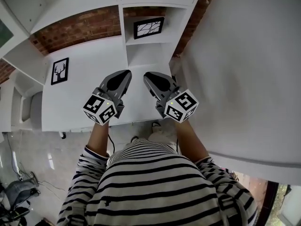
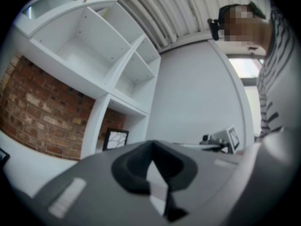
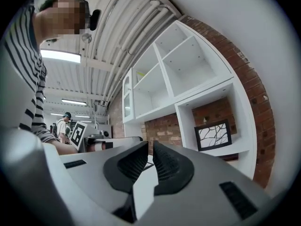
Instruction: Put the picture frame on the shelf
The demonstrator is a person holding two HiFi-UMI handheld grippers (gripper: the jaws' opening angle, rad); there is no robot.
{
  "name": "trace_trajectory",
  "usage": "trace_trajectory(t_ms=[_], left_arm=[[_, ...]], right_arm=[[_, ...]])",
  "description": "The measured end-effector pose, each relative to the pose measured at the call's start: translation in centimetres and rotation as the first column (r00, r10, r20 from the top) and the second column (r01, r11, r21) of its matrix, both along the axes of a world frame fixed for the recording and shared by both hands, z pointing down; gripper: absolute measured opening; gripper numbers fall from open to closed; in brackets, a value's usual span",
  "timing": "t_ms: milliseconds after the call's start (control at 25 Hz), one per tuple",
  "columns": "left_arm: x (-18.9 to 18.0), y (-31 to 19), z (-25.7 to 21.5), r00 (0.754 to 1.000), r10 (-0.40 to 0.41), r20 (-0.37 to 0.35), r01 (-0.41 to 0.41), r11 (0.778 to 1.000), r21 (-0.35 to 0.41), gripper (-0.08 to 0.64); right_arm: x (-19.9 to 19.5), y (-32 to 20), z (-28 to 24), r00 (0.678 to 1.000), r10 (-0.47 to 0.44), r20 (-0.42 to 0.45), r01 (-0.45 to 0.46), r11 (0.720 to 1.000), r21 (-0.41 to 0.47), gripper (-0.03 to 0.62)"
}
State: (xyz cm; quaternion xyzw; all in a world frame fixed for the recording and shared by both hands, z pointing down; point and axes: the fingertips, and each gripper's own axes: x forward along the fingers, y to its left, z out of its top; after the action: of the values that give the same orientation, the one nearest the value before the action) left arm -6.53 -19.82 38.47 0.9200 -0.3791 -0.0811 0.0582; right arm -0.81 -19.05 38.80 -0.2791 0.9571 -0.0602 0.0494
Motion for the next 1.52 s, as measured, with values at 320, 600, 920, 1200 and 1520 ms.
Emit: trace_trajectory(t_ms=[320,600,920,1200,1520], left_arm=[[-0.3,3.9,0.2,1.000,0.016,-0.021,-0.015,1.000,0.017,0.008],[0.2,6.1,0.0,0.998,0.056,-0.026,-0.055,0.998,0.031,0.008],[0.1,7.0,-0.4,0.997,0.059,-0.046,-0.057,0.997,0.045,0.008],[0.4,7.4,-0.9,0.996,0.071,-0.059,-0.068,0.996,0.060,0.008],[0.3,7.8,-1.0,0.995,0.075,-0.066,-0.071,0.995,0.064,0.008]], right_arm=[[0.3,3.3,0.0,0.999,0.022,-0.040,-0.021,0.999,0.037,0.032],[0.2,4.9,-0.3,0.996,0.034,-0.082,-0.027,0.997,0.077,0.020],[-0.2,5.8,-0.9,0.995,0.045,-0.088,-0.038,0.996,0.086,0.009],[-0.7,6.3,-1.1,0.993,0.039,-0.113,-0.029,0.995,0.094,0.008],[-1.1,6.9,-1.3,0.987,0.043,-0.154,-0.026,0.994,0.110,0.008]])
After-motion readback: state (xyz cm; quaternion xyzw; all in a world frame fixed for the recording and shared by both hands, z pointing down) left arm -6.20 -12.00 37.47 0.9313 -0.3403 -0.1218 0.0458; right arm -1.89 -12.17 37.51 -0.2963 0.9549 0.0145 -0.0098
